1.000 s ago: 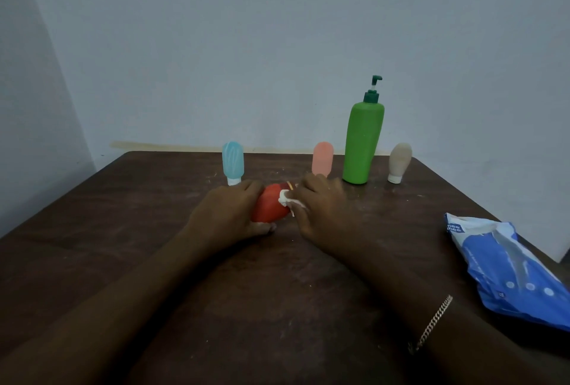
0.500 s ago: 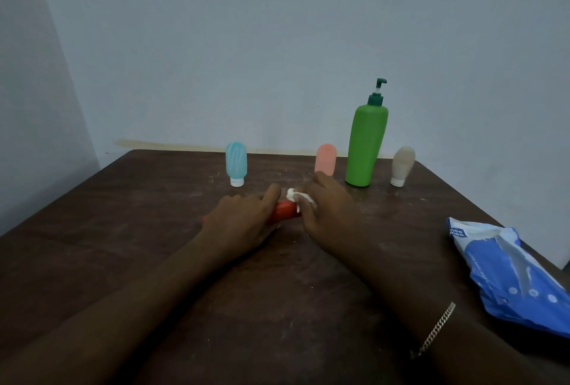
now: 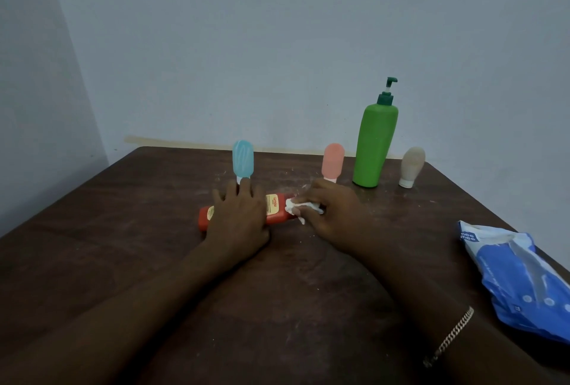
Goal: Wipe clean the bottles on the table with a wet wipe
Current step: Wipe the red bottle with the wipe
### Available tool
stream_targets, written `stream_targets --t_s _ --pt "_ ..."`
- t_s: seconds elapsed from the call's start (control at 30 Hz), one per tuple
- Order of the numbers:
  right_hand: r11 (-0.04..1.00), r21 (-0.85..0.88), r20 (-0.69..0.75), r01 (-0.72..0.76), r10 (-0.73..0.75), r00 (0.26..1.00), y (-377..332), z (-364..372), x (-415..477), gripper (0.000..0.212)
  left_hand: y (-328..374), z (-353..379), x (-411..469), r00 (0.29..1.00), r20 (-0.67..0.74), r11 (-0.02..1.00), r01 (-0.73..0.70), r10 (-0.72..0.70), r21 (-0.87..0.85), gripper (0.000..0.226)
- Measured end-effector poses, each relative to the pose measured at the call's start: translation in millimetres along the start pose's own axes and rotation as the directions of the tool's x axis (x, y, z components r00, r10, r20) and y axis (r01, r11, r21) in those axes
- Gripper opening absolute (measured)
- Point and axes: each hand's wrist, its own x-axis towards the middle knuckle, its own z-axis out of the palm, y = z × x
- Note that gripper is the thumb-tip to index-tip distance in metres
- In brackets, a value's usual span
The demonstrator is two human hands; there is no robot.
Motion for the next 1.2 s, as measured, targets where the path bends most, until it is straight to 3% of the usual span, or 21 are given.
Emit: stream_targets --t_s 0.13,0.2,0.4,0.53,0.67,0.8,0.97,1.07,1.2 --pt "0.996 -0.025 -0.039 -0.082 0.081 0.996 -3 1 5 0.018 7 -7 -3 0.986 -0.120 0.991 -0.102 0.112 0.089 0.073" --pt "0.992 -0.026 -0.048 -0.120 0.118 0.992 -3 -2 8 0.017 12 -8 -6 0.977 -0.115 0.980 -0.170 0.181 0.104 0.073" --pt "1.000 0.021 0.082 0.005 -0.006 0.997 -8 -6 1 0.017 3 -9 -3 0.990 -0.089 0.994 -0.110 0.112 0.026 0.067" --pt "0.991 0.051 0.006 -0.120 0.120 0.993 -3 -8 7 0.025 8 -9 -5 0.967 -0.107 0.970 -0.221 0.231 0.098 0.072" --pt "0.990 0.137 0.096 -0.045 0.032 0.995 -9 -6 2 0.021 2 -9 -3 0.981 -0.104 0.986 -0.159 0.163 0.043 0.072" --pt "0.976 0.123 0.014 -0.180 0.180 0.984 3 -9 6 0.023 5 -11 -6 0.956 -0.108 0.961 -0.268 0.274 0.067 0.073" --pt "0.955 0.249 0.075 -0.160 0.146 0.986 5 -12 4 0.017 1 -10 -5 0.950 -0.141 0.960 -0.277 0.279 0.036 0.071" --pt "0.864 0.423 0.129 -0.273 0.241 0.962 9 -18 5 0.016 1 -8 -5 0.939 -0.150 0.950 -0.311 0.309 0.012 0.074" --pt "0.555 0.716 0.278 -0.422 0.328 0.903 7 -18 4 0.015 -1 -9 -7 0.943 -0.200 0.943 -0.299 0.267 -0.149 0.071"
